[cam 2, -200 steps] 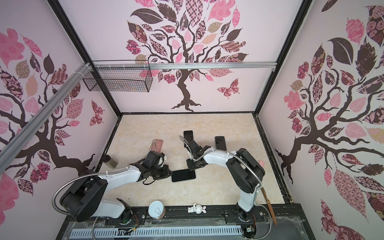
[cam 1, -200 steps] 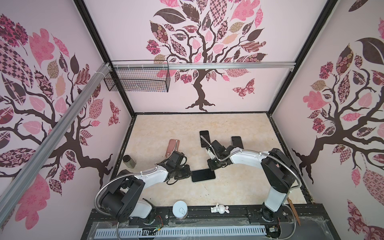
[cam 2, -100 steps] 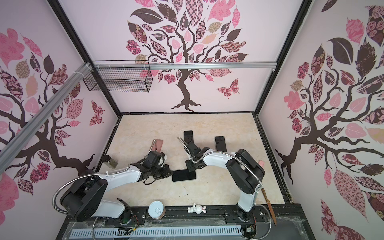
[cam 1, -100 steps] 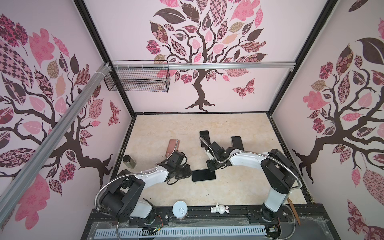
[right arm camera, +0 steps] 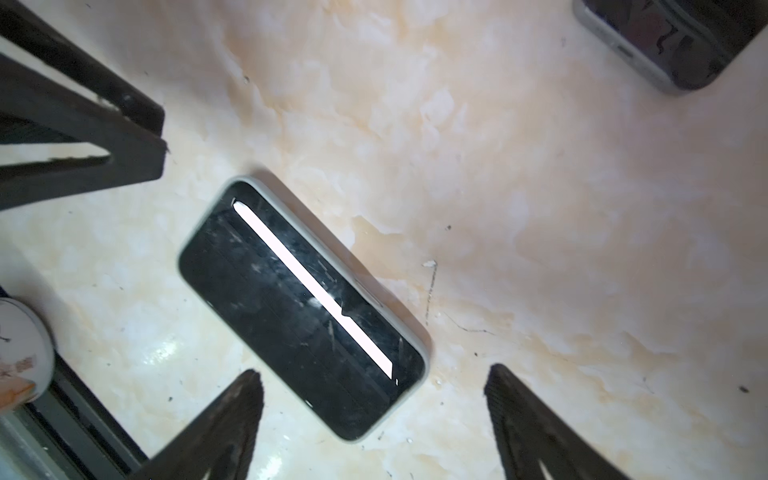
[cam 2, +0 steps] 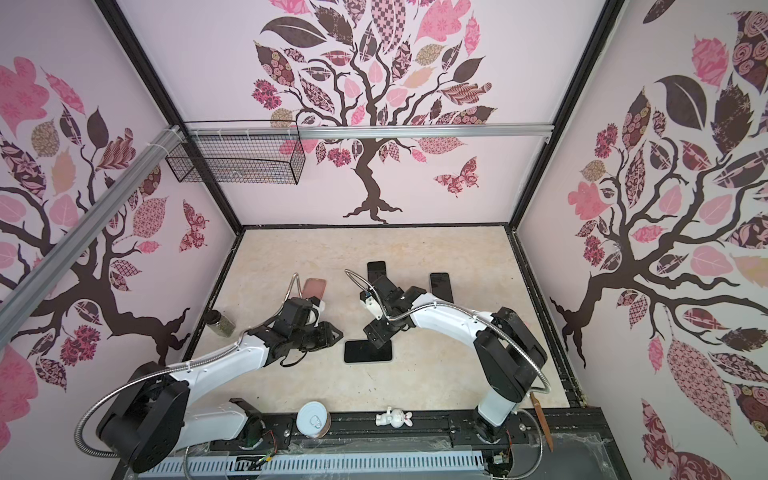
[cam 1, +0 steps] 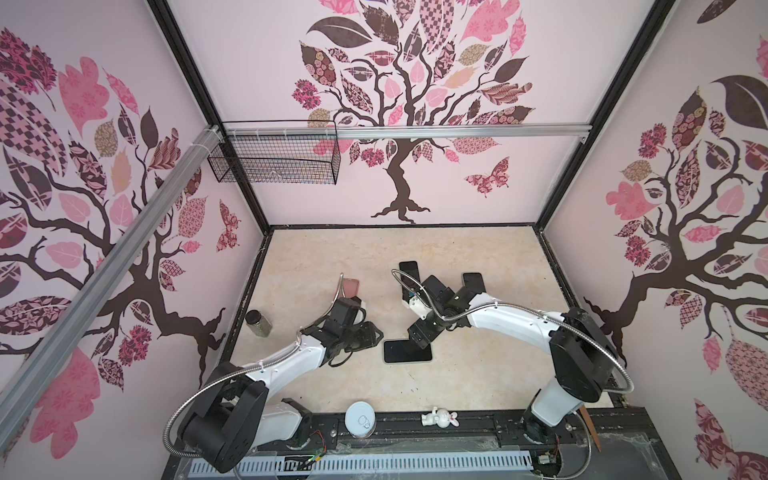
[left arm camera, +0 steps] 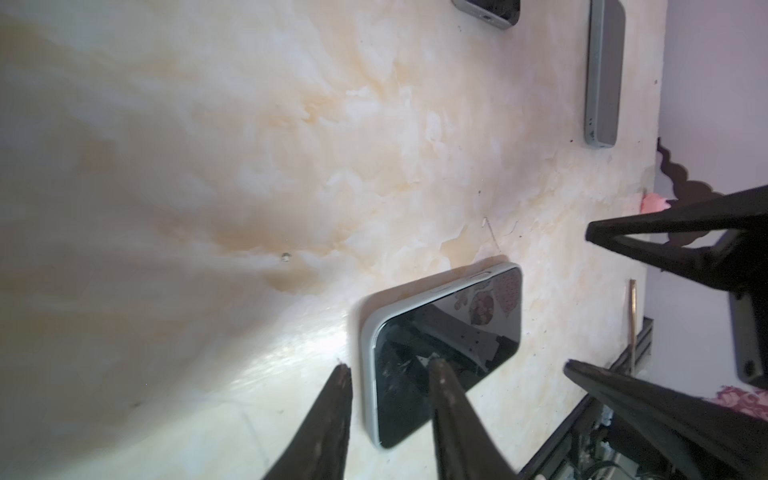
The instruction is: Put the phone into the phone case
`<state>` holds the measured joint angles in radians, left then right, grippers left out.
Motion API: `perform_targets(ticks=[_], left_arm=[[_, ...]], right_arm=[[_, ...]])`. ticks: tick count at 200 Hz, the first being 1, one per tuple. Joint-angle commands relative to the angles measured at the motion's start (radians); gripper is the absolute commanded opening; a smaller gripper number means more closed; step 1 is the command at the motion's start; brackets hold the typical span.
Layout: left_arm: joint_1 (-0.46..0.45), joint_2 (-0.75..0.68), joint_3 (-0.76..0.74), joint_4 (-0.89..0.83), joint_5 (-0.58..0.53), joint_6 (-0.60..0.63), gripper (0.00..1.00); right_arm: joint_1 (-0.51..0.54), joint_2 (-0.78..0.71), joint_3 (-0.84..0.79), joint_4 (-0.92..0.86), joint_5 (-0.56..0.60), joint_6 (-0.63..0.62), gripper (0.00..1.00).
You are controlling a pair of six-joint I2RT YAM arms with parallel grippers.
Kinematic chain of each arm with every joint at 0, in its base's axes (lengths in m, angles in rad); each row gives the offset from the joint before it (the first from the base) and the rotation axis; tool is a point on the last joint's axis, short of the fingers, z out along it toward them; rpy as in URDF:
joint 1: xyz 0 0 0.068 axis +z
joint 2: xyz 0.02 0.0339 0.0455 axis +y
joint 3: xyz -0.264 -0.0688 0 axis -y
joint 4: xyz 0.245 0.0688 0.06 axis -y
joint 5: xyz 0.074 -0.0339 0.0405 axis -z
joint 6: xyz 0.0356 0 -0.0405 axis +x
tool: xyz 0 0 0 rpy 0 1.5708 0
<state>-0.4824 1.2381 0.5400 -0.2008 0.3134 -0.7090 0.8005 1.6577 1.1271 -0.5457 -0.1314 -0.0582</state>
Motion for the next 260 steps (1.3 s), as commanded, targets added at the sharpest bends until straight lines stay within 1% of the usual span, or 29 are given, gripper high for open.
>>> perform_targets(ticks=[1,15,51,79,93,120,136,172,190,231,260], left_arm=[[0.058,-0.082,-0.03,-0.11,-0.074,-0.005,0.47],[0.087,-0.146,-0.036,-0.18,-0.136,-0.012,0.56],[0.108,-0.31,-0.04,-0.325,-0.329,-0.032,0.74],[0.112,-0.413,-0.052,-0.382,-0.423,-0.063,0.84],[0.113,-0.441,-0.056,-0.409,-0.453,-0.076,0.87],[0.114,-0.47,-0.061,-0.439,-0.482,-0.094,0.88],[0.115,-0.485,-0.066,-0.452,-0.497,-0.105,0.88],[0.116,-0.538,-0.079,-0.46,-0.511,-0.121,0.88],[0.116,-0.558,-0.081,-0.472,-0.519,-0.125,0.9],[0.116,-0.595,-0.09,-0.483,-0.524,-0.125,0.91],[0.118,-0.616,-0.102,-0.485,-0.522,-0.129,0.91]], right_arm=[[0.018,-0.011,0.013,-0.006,-0.01,-0.129,0.96],[0.02,0.006,0.013,-0.003,-0.01,-0.159,0.99],[0.041,0.064,0.028,-0.003,-0.021,-0.201,1.0],[0.08,0.133,0.055,-0.025,0.005,-0.235,0.99],[0.092,0.149,0.061,-0.025,-0.005,-0.25,1.0],[0.107,0.139,0.039,0.003,-0.05,-0.285,1.0],[0.114,0.131,0.02,0.029,-0.051,-0.305,1.0],[0.127,0.17,0.021,0.015,0.005,-0.328,0.99],[0.132,0.181,0.019,0.02,0.027,-0.326,0.99],[0.14,0.196,0.02,0.015,0.036,-0.327,0.98],[0.149,0.216,0.022,0.003,0.067,-0.327,0.96]])
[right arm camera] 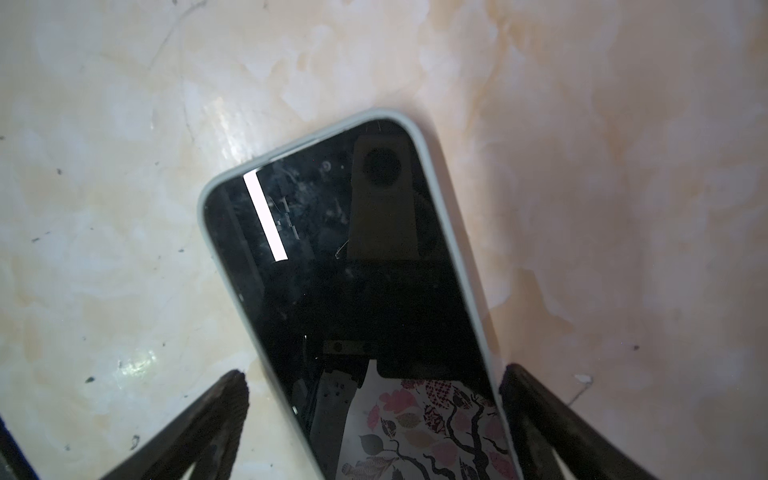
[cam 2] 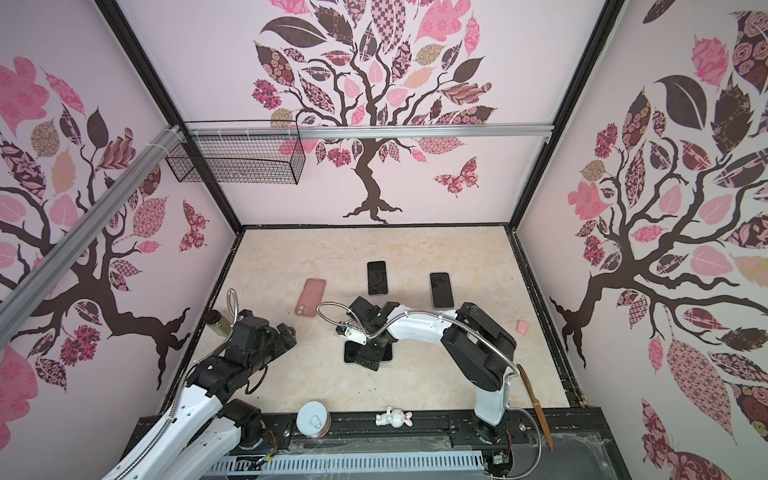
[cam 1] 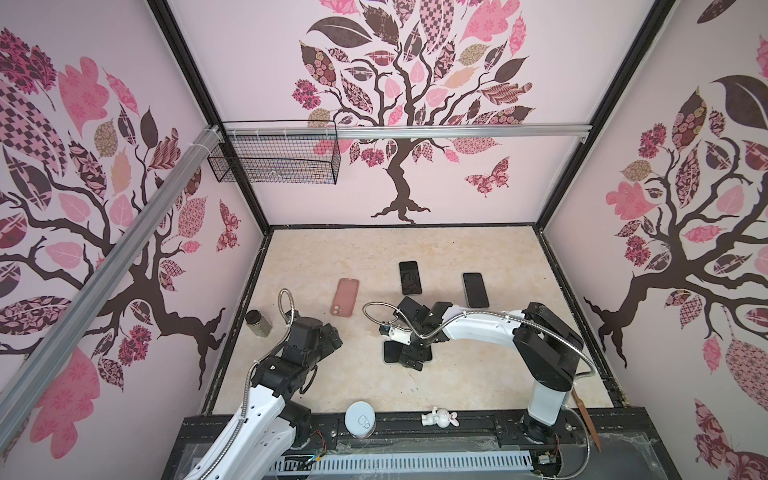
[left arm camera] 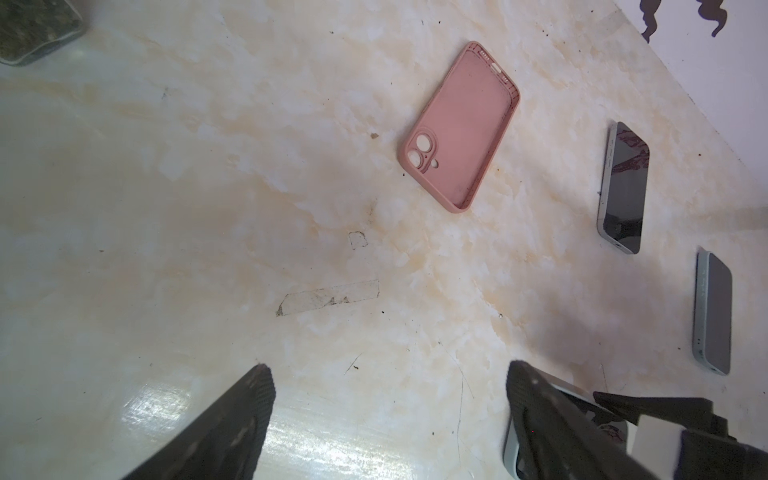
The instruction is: Put the phone into the phone case
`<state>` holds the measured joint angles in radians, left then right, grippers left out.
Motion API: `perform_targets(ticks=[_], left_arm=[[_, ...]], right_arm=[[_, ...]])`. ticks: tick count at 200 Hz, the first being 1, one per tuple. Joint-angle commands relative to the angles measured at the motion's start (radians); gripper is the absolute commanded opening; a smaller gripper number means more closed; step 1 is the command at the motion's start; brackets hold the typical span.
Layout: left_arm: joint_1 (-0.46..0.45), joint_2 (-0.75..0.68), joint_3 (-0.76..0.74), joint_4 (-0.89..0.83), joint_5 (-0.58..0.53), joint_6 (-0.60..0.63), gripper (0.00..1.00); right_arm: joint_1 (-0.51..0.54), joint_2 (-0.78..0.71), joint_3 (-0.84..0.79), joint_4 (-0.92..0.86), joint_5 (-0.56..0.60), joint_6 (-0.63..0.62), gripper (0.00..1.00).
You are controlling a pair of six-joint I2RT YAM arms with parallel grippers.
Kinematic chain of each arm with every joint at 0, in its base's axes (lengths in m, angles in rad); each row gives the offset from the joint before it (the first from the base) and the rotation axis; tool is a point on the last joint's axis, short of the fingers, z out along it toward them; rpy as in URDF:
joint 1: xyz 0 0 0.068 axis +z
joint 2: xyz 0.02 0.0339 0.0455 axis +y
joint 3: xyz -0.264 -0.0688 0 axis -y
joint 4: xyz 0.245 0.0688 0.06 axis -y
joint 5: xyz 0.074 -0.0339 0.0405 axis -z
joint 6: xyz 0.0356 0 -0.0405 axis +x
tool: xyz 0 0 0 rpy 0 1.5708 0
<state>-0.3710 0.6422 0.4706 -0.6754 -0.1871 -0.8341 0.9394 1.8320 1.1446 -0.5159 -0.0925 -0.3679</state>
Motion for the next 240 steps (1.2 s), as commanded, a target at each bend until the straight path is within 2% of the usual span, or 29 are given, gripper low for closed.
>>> perform_targets(ticks=[1,76,133,179,212,240], left_arm=[[0.006,-0.021,-0.033,-0.01,-0.022,-0.004,0.91],[0.006,-0.047,-0.05,0.001,-0.008,-0.006,0.91],[0.006,-0.042,-0.052,0.011,0.005,-0.002,0.91],[0.006,-0.041,-0.05,0.02,0.019,0.006,0.91],[0.006,-0.033,-0.051,0.036,0.037,0.004,0.91],[0.006,-0.028,-0.049,0.047,0.052,0.011,0.91]], right_arm=[[0.011,0.042,0.005,-0.028,0.03,-0.016,0.96],[0.019,0.078,0.006,-0.053,0.111,0.066,0.9],[-0.004,0.065,0.006,0.003,0.06,0.229,0.75],[-0.095,0.039,0.0,0.018,0.06,0.33,0.59],[-0.167,-0.03,-0.02,0.071,0.09,0.417,0.55],[-0.243,-0.058,-0.016,0.102,0.108,0.519,0.55]])
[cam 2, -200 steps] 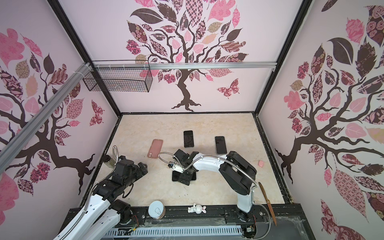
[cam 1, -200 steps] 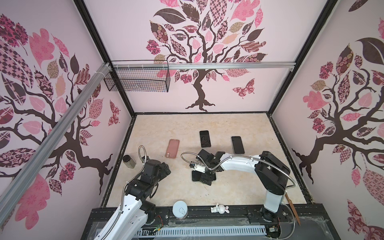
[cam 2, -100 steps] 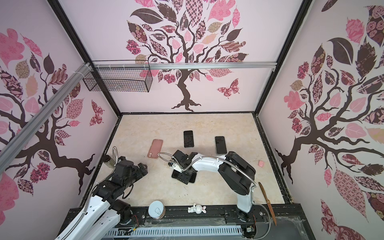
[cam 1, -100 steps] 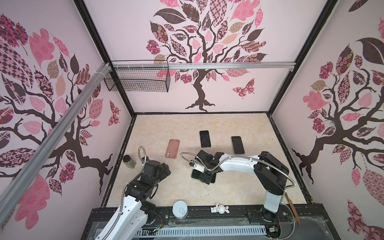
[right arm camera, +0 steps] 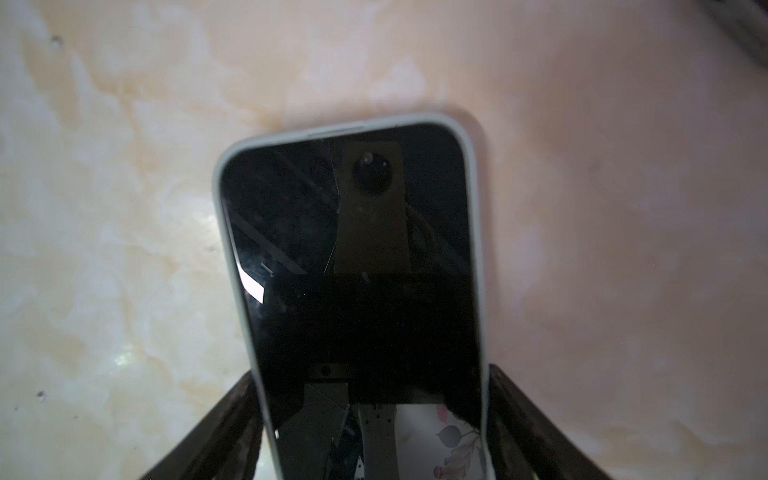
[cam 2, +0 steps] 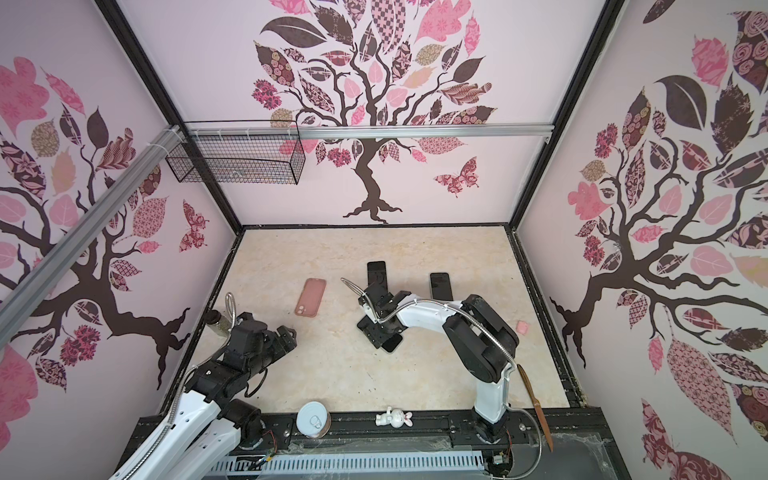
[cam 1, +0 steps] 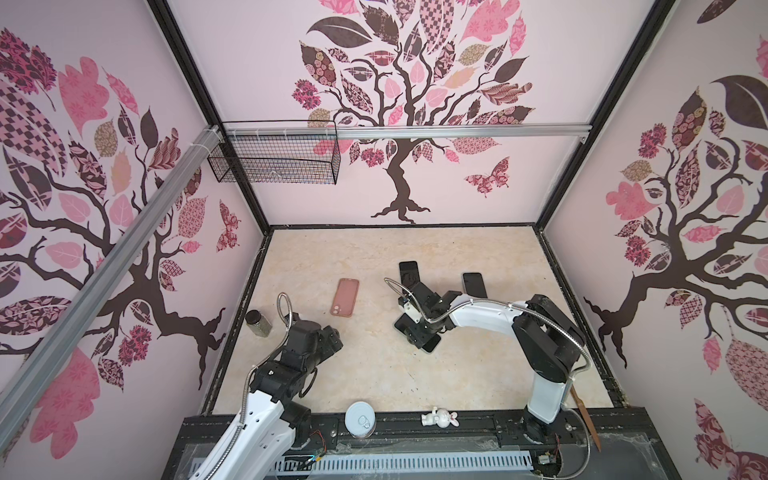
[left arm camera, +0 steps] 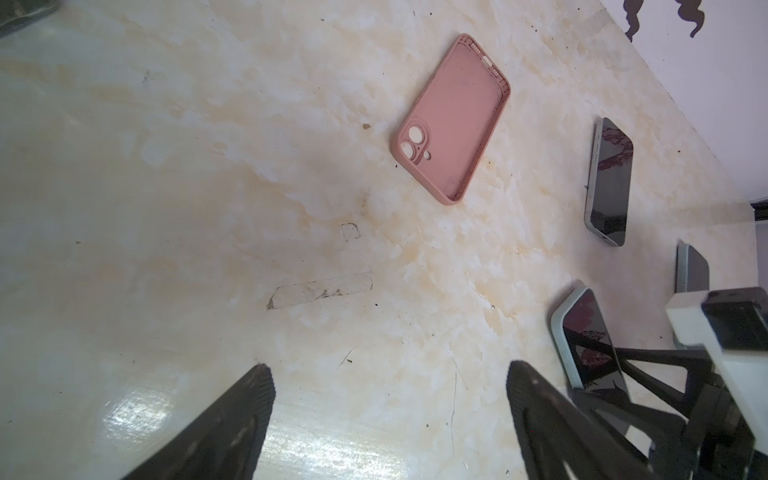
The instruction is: Put the phone into the phone case
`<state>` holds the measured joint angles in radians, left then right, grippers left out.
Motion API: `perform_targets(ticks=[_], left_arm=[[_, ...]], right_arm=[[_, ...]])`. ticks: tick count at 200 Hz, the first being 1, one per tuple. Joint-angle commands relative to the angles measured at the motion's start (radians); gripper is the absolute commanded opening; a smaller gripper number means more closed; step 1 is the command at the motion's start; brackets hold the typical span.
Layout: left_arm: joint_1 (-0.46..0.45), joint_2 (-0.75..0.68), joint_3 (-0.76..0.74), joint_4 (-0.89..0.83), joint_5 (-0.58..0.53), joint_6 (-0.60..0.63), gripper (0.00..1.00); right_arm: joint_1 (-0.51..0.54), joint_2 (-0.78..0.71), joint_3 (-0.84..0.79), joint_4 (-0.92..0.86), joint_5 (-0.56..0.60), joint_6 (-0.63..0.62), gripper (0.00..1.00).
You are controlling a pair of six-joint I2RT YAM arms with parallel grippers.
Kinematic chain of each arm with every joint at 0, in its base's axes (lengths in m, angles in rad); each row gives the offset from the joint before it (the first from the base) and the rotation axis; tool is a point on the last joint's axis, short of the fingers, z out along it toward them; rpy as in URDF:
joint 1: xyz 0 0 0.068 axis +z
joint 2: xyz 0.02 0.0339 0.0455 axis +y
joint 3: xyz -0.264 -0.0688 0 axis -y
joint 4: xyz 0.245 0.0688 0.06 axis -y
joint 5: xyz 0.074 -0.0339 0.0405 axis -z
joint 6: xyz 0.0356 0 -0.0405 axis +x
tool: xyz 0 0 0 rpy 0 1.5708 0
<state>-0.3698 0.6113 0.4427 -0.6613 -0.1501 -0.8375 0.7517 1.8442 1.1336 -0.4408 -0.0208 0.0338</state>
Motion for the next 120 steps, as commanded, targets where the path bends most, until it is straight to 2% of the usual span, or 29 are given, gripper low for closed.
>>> perform_targets(ticks=[1,44,120], left_arm=[[0.005,0.003,-0.022,0.032,0.016,0.014,0.91],[0.006,0.005,-0.023,0.035,0.03,0.027,0.91],[0.006,0.023,-0.018,0.054,0.05,0.038,0.91]], right_arm=[[-0.059,-0.071,-0.005,0.028,0.038,0.122,0.55],[-0.137,-0.042,0.042,0.021,0.15,0.206,0.53],[-0.243,0.054,0.132,0.051,0.151,0.264,0.47]])
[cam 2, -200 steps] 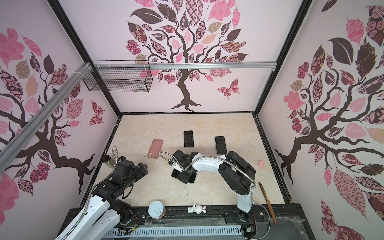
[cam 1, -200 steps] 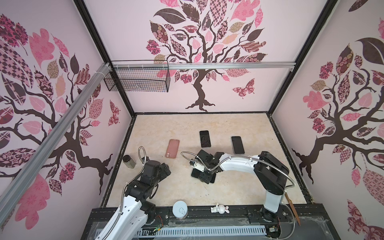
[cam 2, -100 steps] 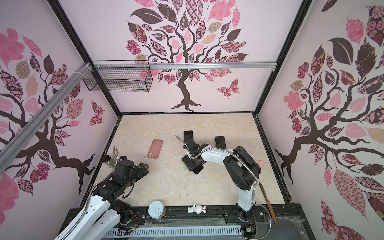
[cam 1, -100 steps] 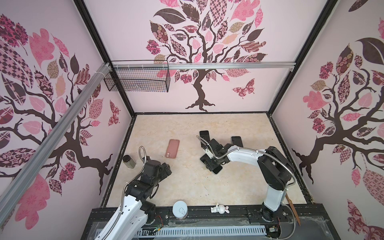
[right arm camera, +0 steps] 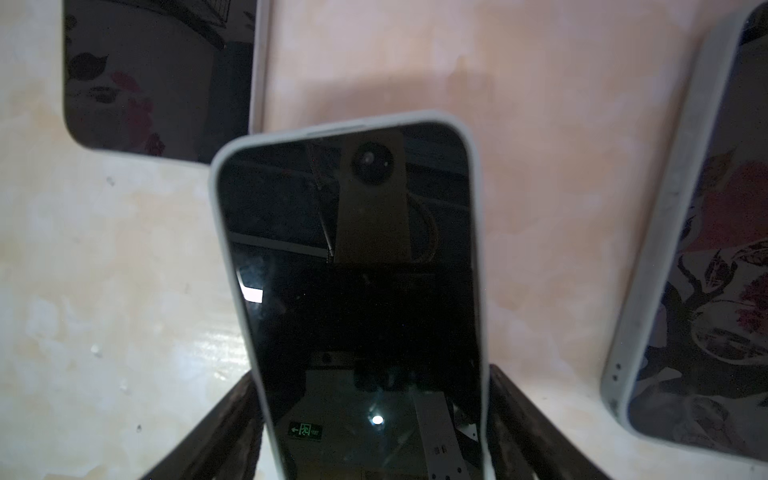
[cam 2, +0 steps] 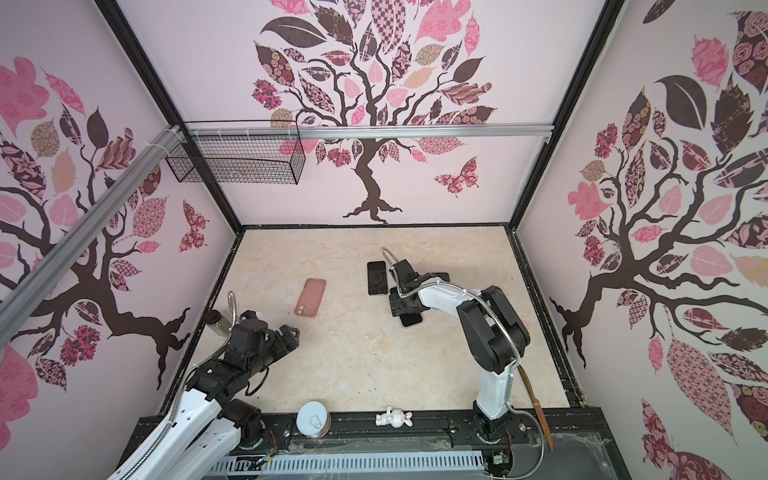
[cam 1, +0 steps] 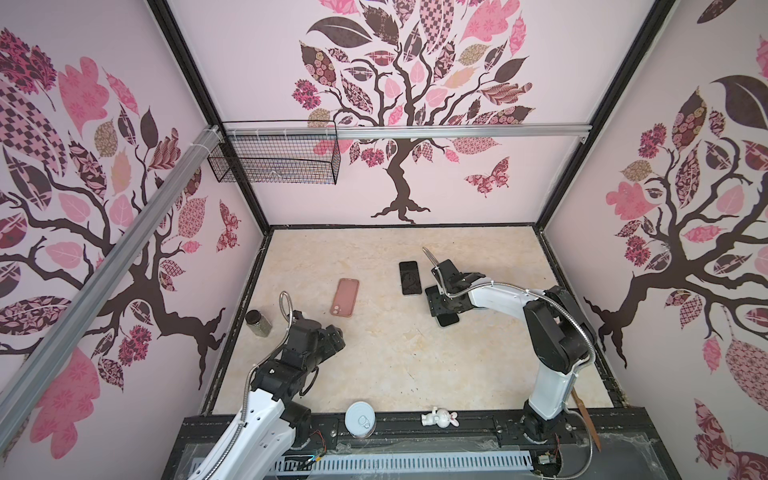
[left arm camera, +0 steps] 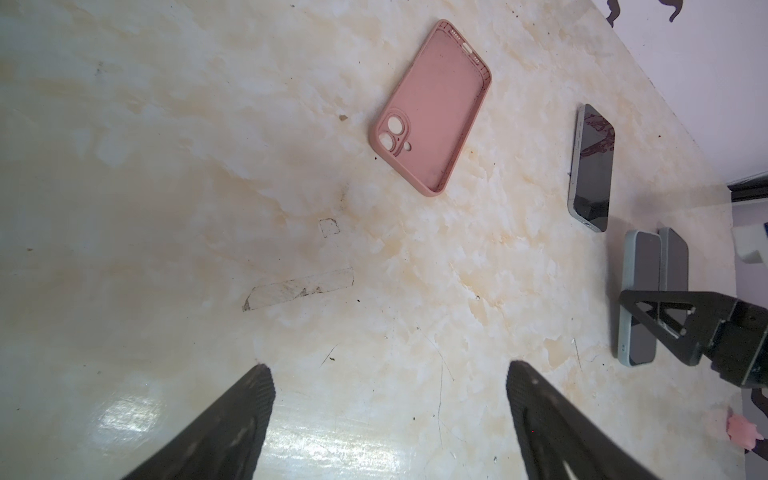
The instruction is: Put the phone into the phone case
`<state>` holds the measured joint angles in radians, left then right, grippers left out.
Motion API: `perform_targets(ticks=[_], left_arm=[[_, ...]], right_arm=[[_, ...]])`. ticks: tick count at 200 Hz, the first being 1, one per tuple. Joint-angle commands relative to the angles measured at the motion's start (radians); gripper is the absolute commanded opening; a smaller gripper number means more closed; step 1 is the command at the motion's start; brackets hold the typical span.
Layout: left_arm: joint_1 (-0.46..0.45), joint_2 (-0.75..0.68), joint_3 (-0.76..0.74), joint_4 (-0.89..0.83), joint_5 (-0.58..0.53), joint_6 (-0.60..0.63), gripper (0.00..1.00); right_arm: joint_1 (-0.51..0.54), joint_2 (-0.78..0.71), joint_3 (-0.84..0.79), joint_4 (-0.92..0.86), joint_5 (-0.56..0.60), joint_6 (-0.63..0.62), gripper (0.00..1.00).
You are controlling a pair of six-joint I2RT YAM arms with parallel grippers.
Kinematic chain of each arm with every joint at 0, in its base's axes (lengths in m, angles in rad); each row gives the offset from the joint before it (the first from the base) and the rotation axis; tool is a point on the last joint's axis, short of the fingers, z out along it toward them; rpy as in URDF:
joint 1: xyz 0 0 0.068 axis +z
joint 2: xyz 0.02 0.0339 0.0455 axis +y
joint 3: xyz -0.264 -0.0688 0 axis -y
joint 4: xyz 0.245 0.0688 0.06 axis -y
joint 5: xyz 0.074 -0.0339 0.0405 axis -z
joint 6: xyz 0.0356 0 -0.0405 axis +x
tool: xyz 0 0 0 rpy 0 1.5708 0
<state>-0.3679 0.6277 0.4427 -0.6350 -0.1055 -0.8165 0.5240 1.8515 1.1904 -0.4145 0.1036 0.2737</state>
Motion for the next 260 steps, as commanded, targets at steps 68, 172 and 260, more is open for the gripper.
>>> perform_targets(ticks=[68,172,260], left_arm=[[0.004,0.04,-0.004,0.04,0.025,0.035,0.91],[0.006,0.069,0.003,0.046,0.024,0.04,0.91],[0.006,0.077,0.0,0.046,0.024,0.043,0.91]], right_arm=[[-0.09,0.134,0.162,0.028,0.009,0.049,0.47],[-0.143,0.186,0.154,0.044,-0.001,0.076,0.49],[-0.148,0.19,0.134,0.056,0.004,0.108,0.69]])
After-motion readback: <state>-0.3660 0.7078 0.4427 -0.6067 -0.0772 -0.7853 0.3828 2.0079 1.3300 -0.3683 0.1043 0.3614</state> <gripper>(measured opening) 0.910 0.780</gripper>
